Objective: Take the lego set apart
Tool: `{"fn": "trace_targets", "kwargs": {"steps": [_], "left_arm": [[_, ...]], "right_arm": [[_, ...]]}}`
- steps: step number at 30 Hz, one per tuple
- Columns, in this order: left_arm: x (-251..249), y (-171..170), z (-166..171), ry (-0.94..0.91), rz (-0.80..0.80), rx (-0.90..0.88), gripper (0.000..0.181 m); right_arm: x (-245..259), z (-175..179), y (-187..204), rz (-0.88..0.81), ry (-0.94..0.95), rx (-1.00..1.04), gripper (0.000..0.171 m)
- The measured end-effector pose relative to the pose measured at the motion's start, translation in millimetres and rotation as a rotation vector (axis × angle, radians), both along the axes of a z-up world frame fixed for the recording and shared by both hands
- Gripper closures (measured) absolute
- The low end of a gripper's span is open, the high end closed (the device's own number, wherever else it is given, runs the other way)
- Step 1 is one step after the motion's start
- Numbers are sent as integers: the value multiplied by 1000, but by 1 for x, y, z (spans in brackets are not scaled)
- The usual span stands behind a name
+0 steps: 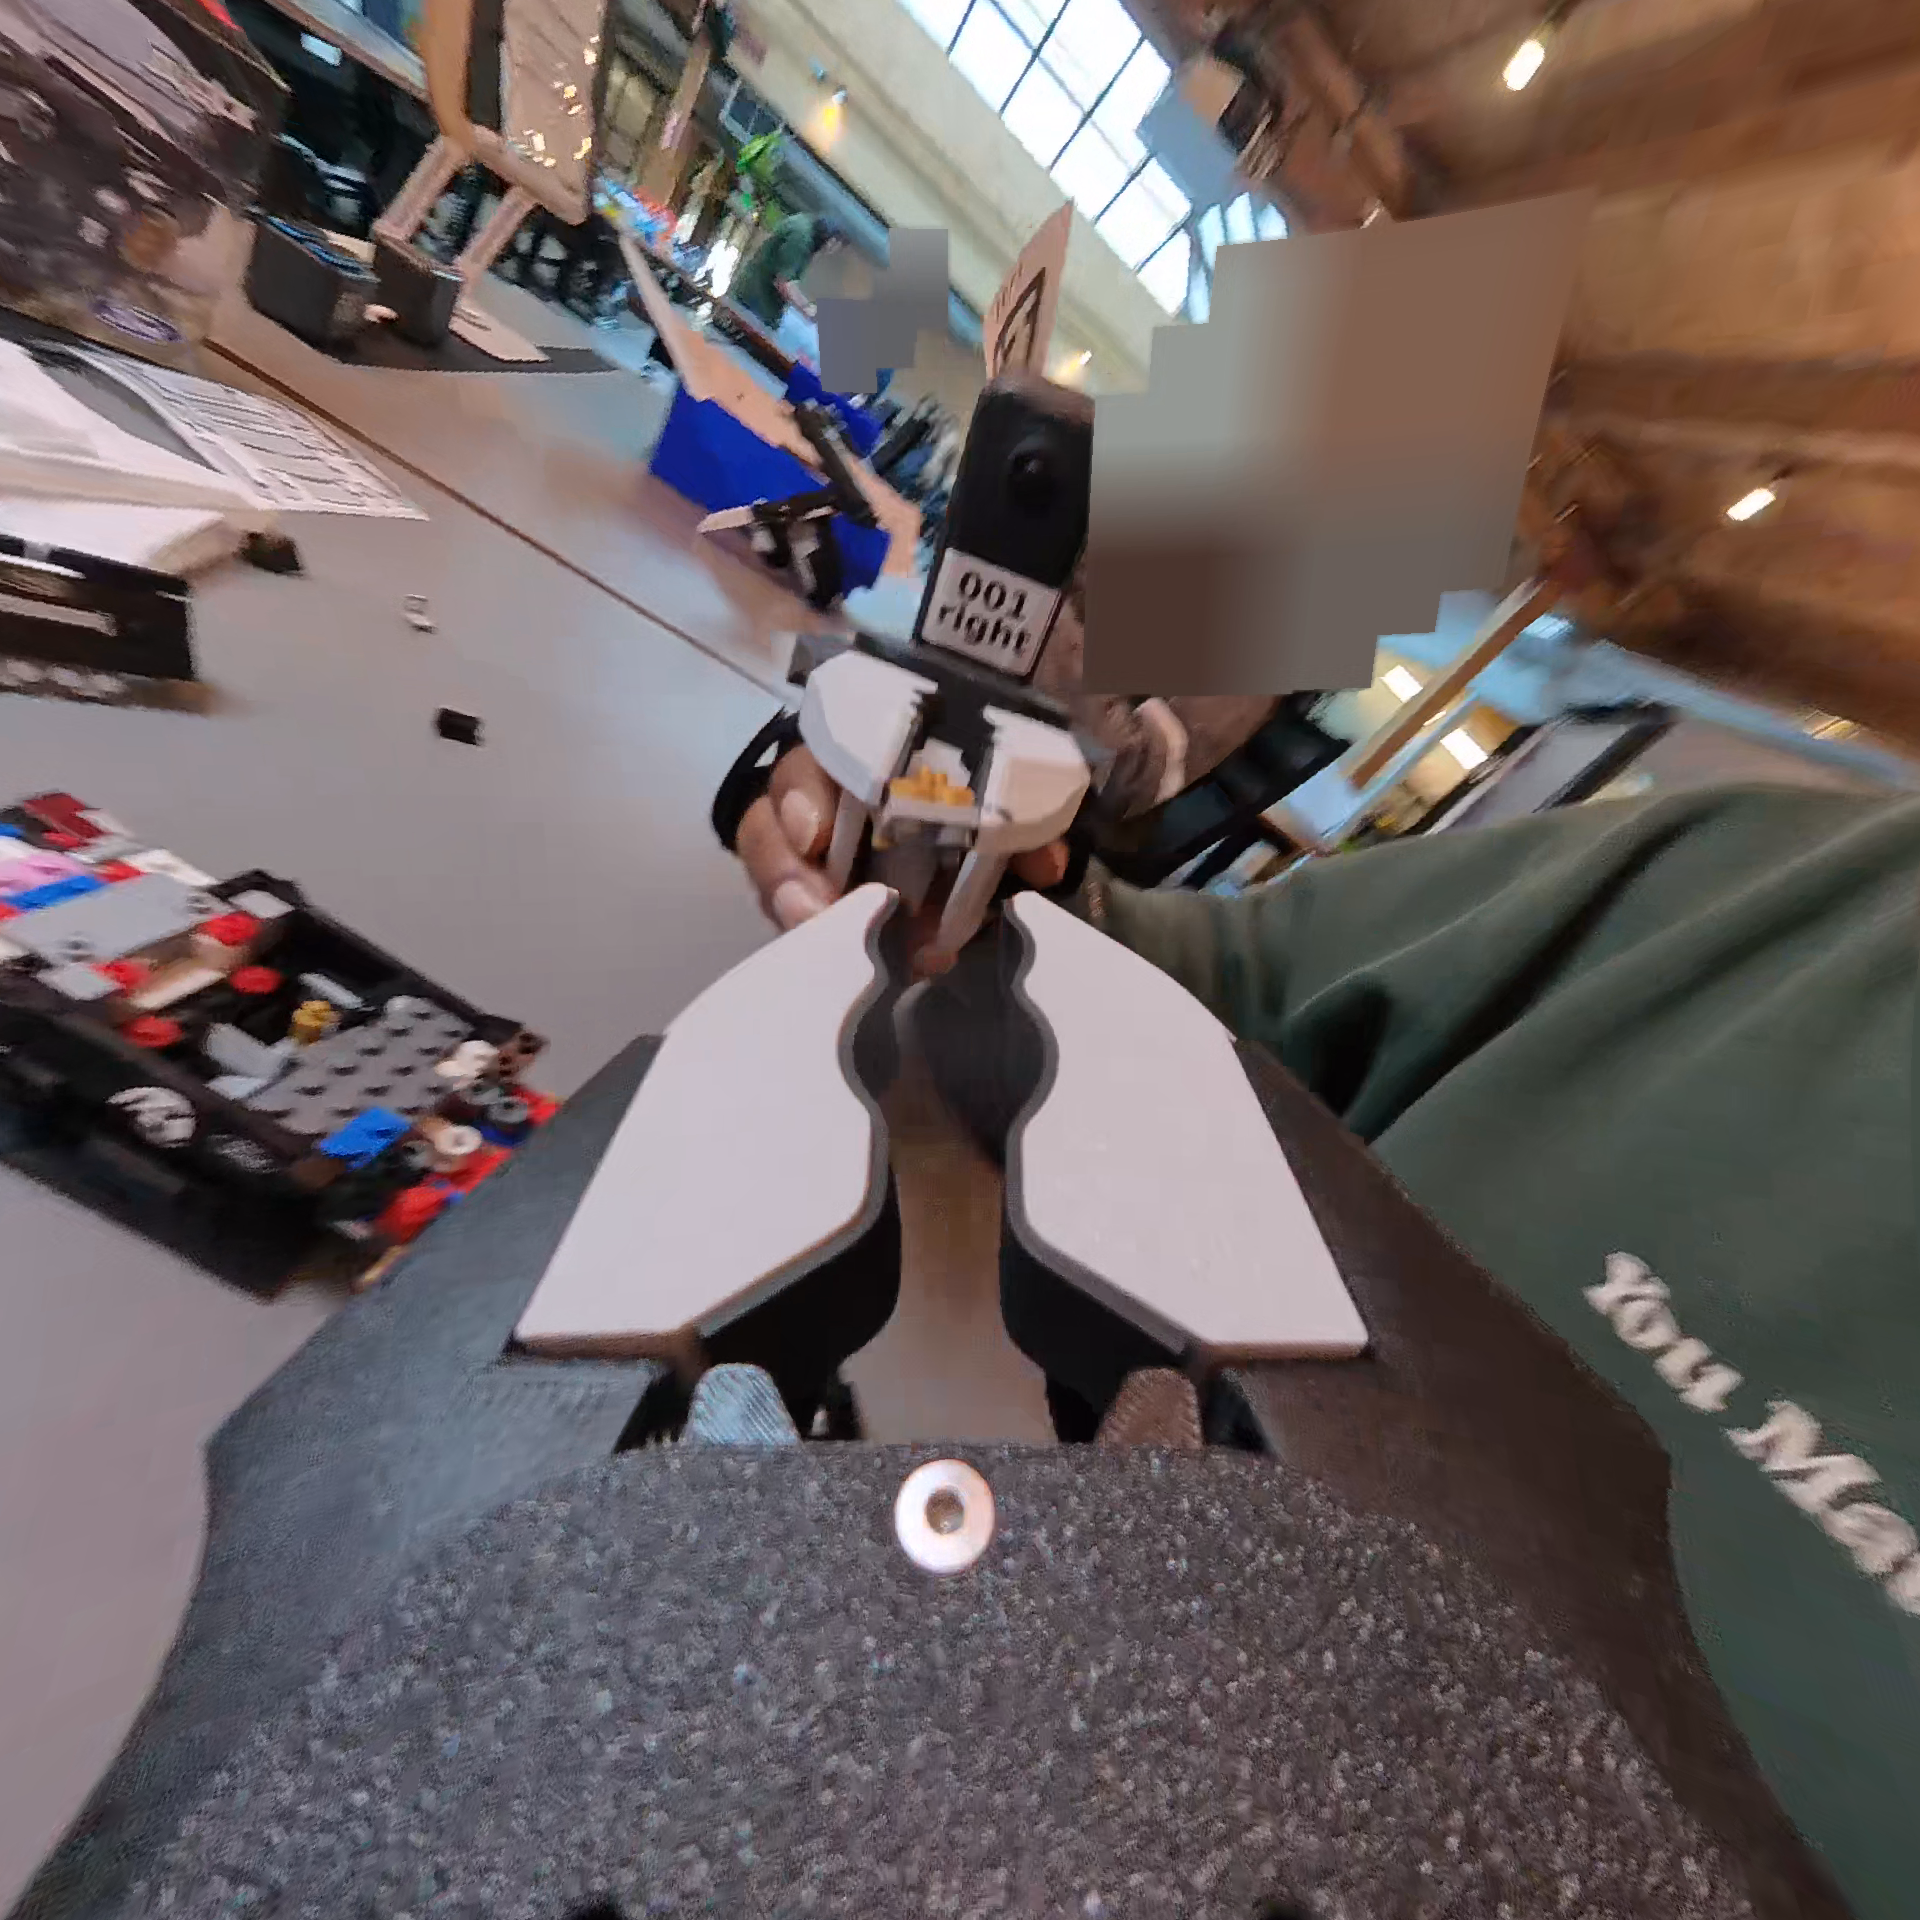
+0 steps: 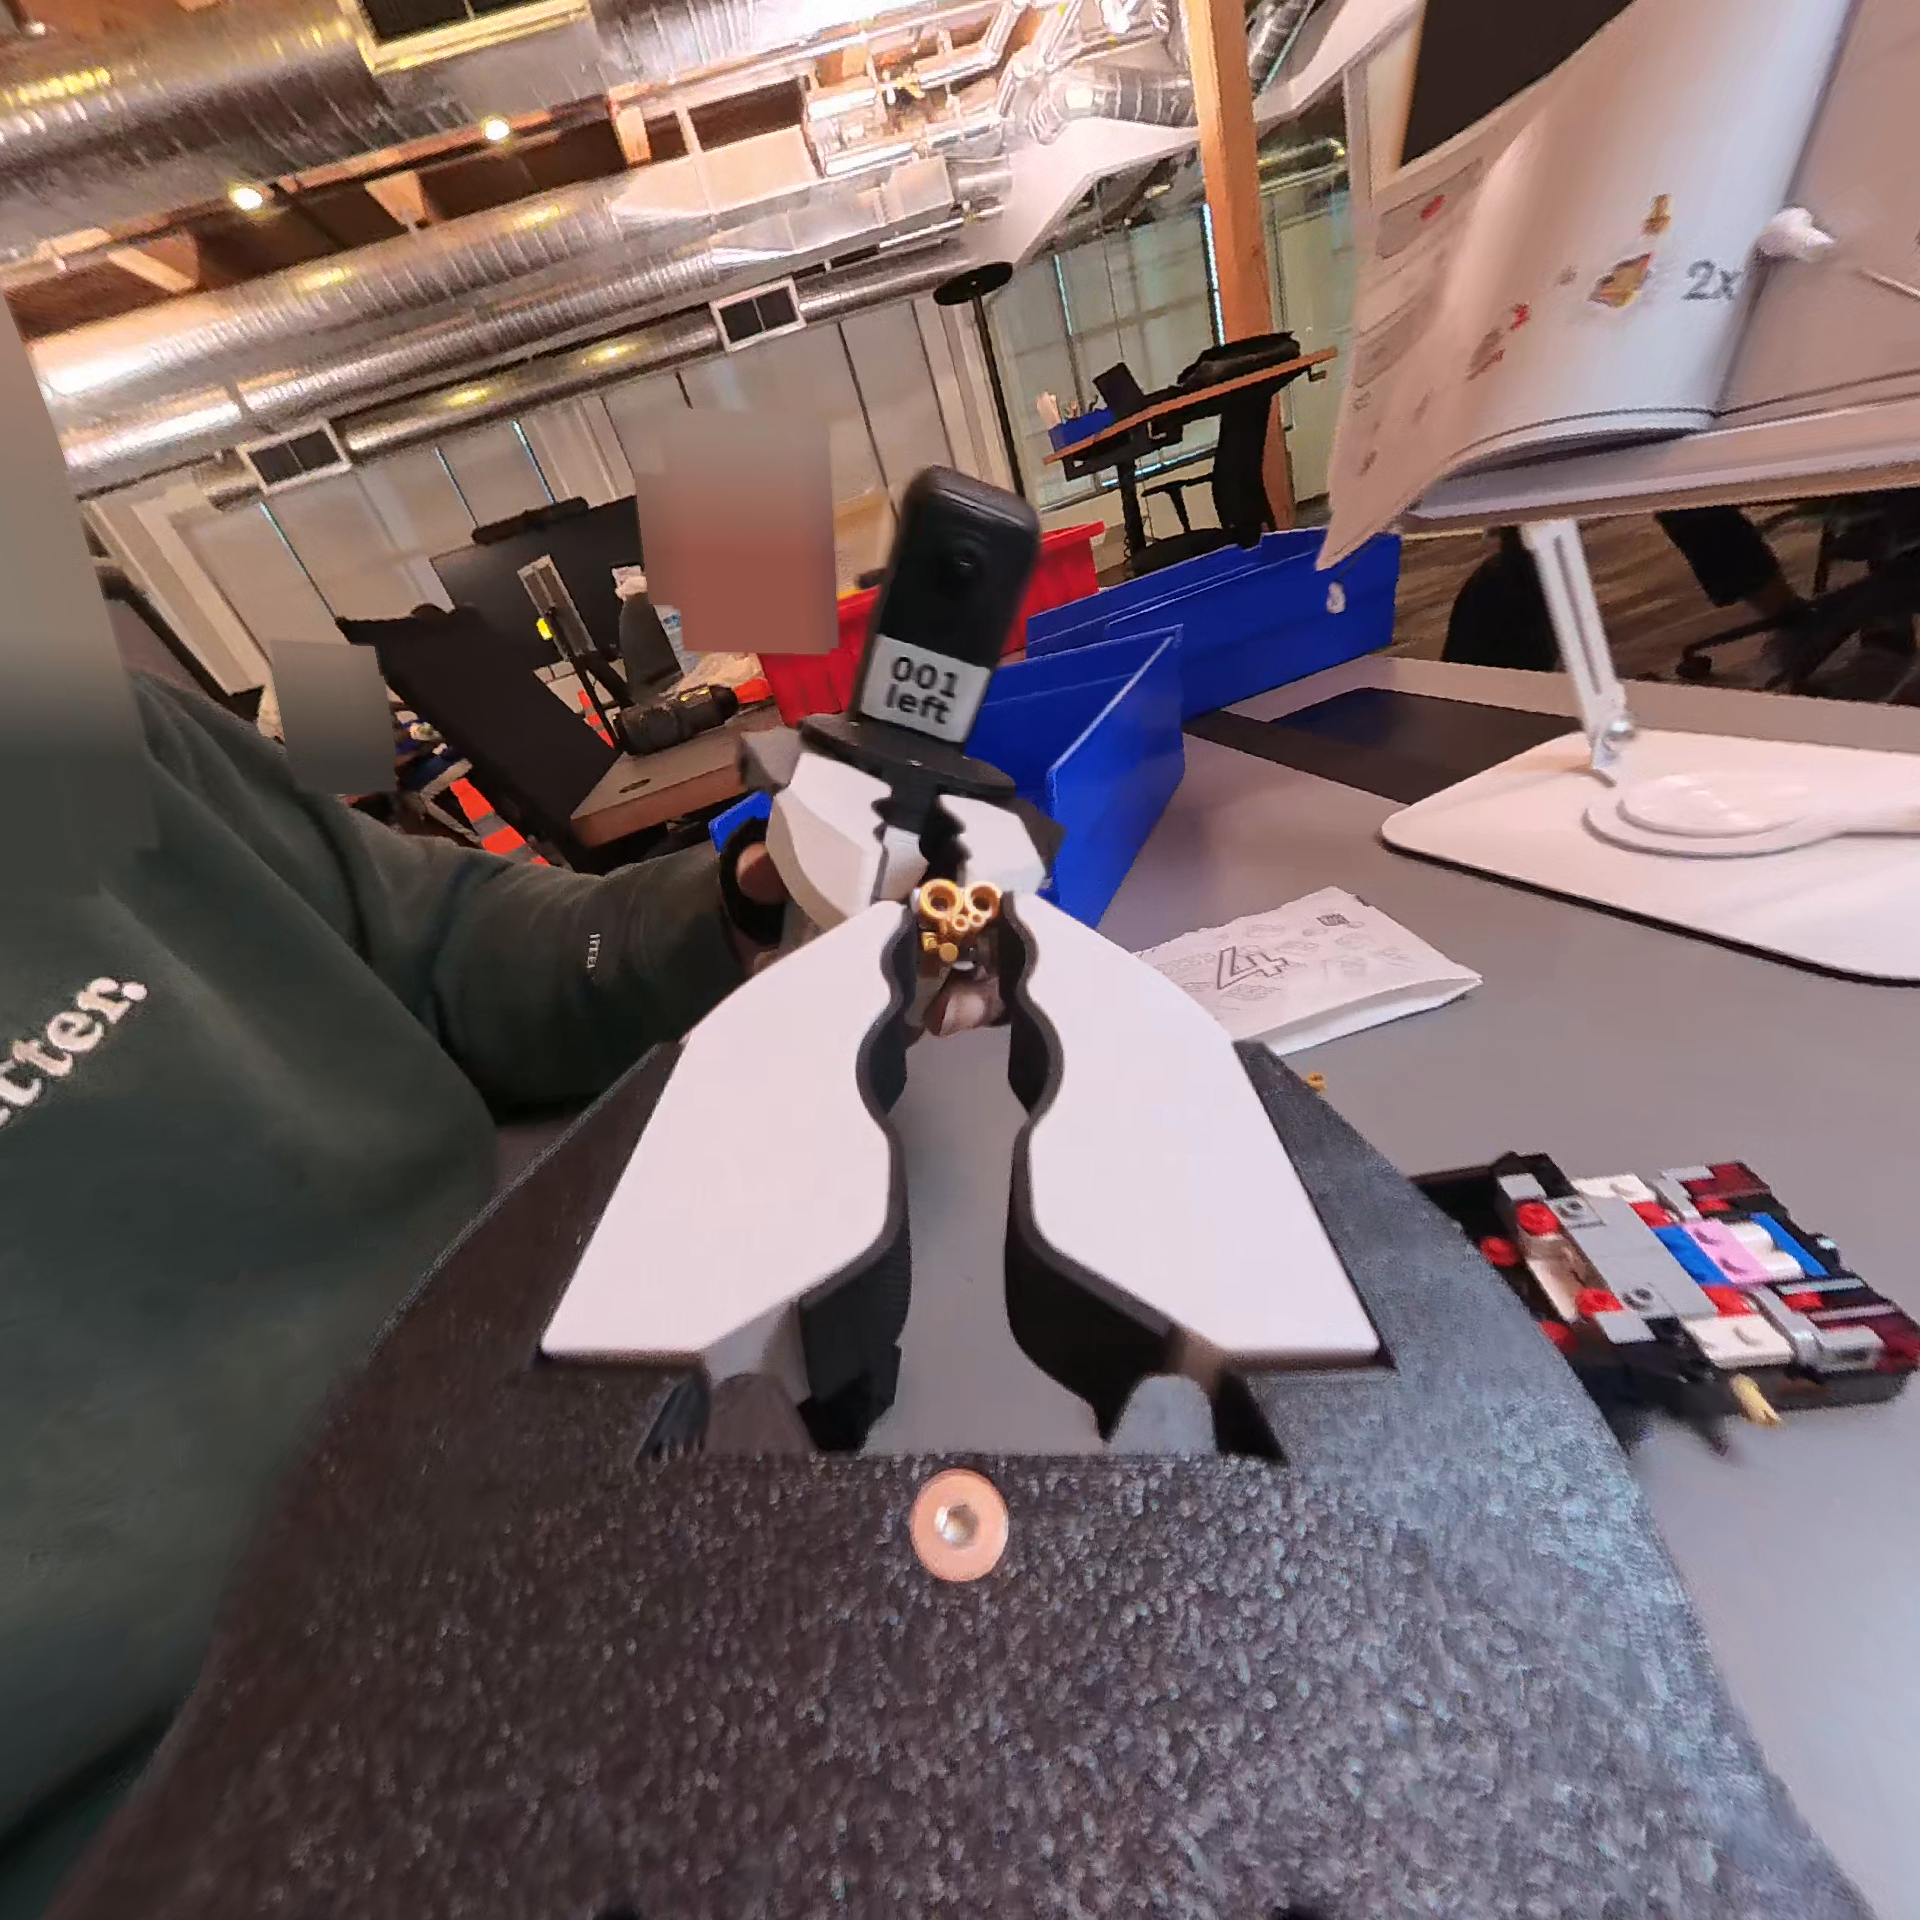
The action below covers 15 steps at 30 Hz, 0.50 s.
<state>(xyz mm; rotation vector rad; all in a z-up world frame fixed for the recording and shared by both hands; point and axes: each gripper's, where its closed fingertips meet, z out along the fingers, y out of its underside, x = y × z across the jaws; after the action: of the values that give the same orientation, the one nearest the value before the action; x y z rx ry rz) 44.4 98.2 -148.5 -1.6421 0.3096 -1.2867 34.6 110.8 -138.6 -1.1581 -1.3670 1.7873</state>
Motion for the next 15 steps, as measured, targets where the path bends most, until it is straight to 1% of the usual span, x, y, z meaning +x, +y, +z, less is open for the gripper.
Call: {"fn": "trace_targets", "kwargs": {"steps": [2, 6, 8, 12, 15], "left_arm": [[2, -1, 6, -130, -41, -39, 163], [7, -5, 12, -303, -124, -103, 167], [8, -6, 13, -366, -138, -127, 172], [8, -3, 15, -501, -173, -175, 173], [11, -5, 17, -565, -199, -181, 174]], "right_arm": [[-1, 1, -7, 3, 20, 27, 156], [-2, 4, -11, -12, 59, 59, 156], [-1, 7, -12, -19, 77, 80, 156], [0, 8, -14, -54, 103, 171, 156], [3, 11, -15, -42, 118, 179, 156]]}}
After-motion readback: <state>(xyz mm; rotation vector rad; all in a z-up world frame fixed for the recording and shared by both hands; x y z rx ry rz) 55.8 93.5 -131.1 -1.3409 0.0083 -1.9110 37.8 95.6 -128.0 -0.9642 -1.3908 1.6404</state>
